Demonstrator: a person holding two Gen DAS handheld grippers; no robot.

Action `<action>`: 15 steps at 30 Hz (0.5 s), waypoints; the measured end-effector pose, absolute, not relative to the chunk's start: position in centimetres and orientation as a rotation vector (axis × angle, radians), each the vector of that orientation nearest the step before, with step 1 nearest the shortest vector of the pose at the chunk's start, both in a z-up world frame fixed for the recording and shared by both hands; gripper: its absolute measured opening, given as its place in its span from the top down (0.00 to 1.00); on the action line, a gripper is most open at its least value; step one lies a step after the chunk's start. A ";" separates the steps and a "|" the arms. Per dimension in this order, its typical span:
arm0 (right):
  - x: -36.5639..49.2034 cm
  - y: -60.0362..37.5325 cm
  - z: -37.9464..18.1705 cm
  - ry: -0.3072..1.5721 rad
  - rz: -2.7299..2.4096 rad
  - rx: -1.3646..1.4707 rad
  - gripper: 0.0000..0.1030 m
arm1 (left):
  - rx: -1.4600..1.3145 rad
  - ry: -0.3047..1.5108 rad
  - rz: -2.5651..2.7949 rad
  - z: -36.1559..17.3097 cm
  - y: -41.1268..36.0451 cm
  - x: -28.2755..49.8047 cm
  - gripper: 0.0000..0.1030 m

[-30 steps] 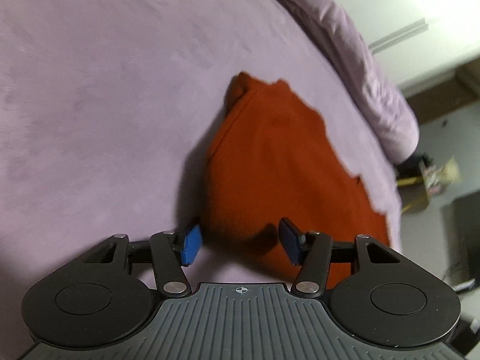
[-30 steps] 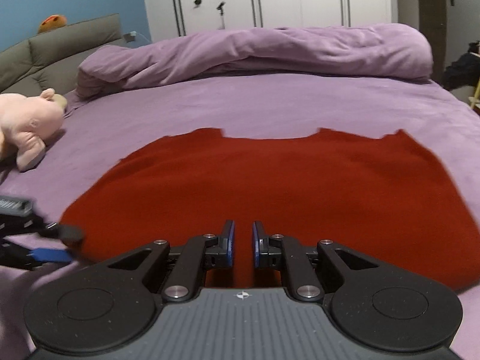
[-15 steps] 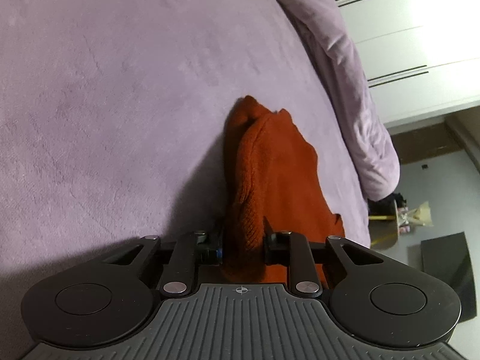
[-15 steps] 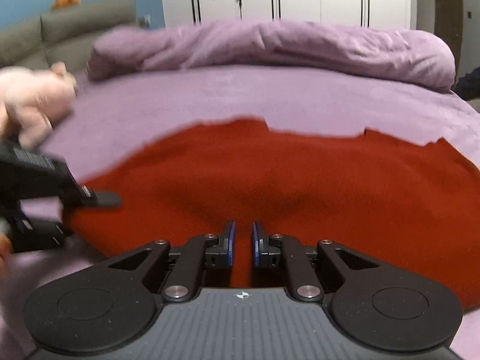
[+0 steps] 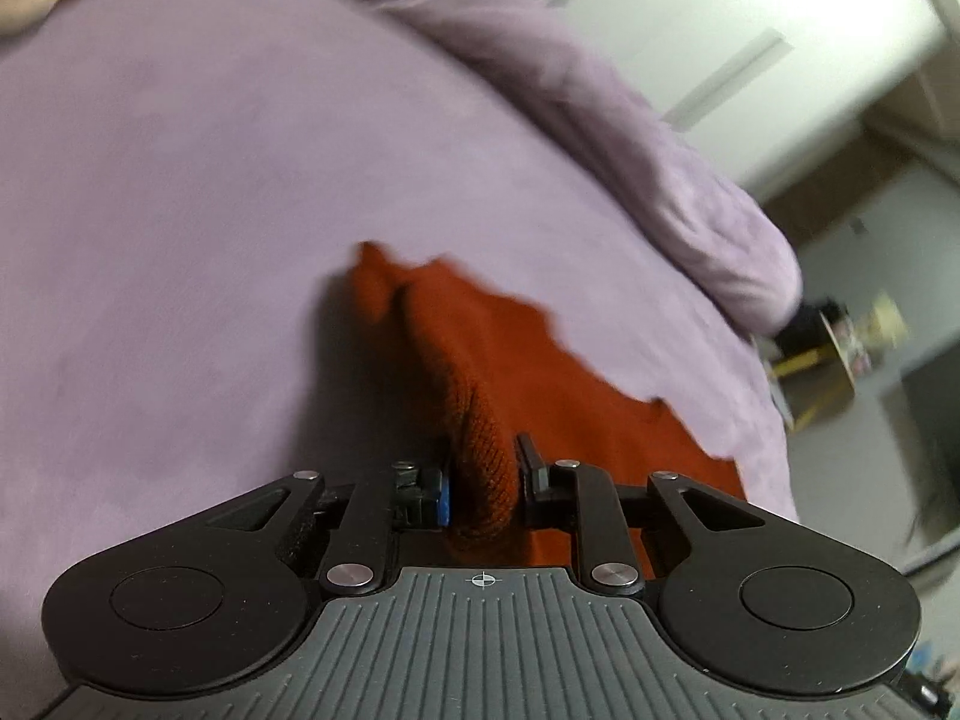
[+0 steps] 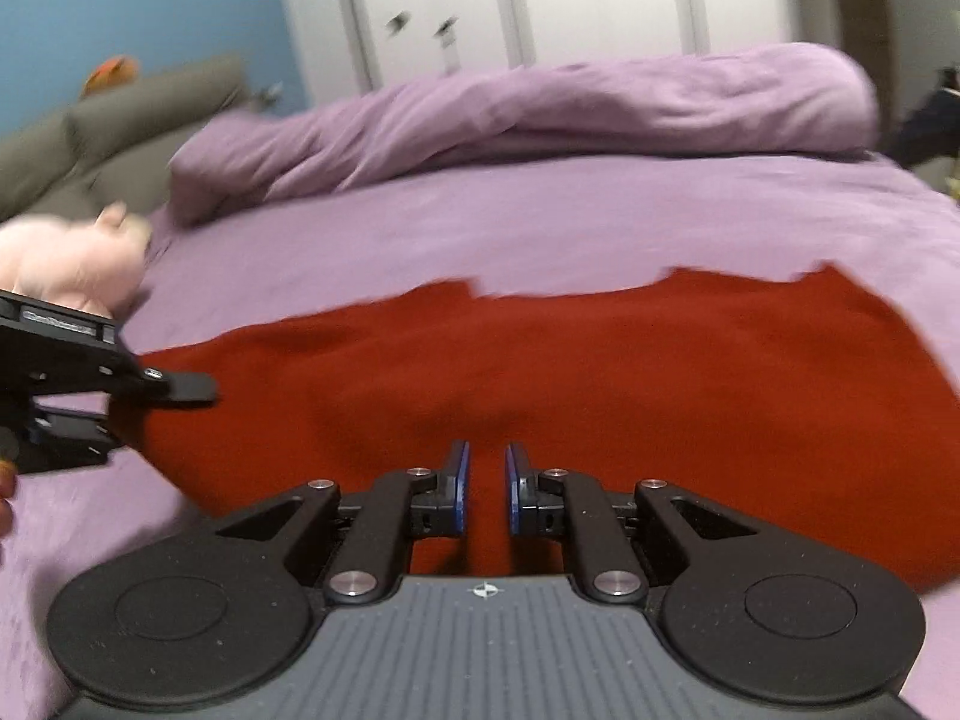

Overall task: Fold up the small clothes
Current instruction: 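Lift the hem with both grippers and fold it up toward the collar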

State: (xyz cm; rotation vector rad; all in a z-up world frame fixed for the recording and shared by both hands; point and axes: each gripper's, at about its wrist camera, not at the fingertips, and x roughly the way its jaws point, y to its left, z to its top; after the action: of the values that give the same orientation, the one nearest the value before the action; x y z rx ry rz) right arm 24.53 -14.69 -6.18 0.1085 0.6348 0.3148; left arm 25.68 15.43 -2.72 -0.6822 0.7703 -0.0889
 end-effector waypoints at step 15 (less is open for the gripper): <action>21.3 -27.0 -5.9 0.617 0.078 0.322 0.88 | -0.300 0.854 -0.342 -5.3 -4.3 28.4 0.72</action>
State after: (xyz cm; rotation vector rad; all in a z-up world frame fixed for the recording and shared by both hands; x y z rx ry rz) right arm 21.31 -27.03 -5.86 0.3221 0.6171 0.0778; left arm 28.43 -4.31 -5.30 -0.2998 0.8540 -0.3417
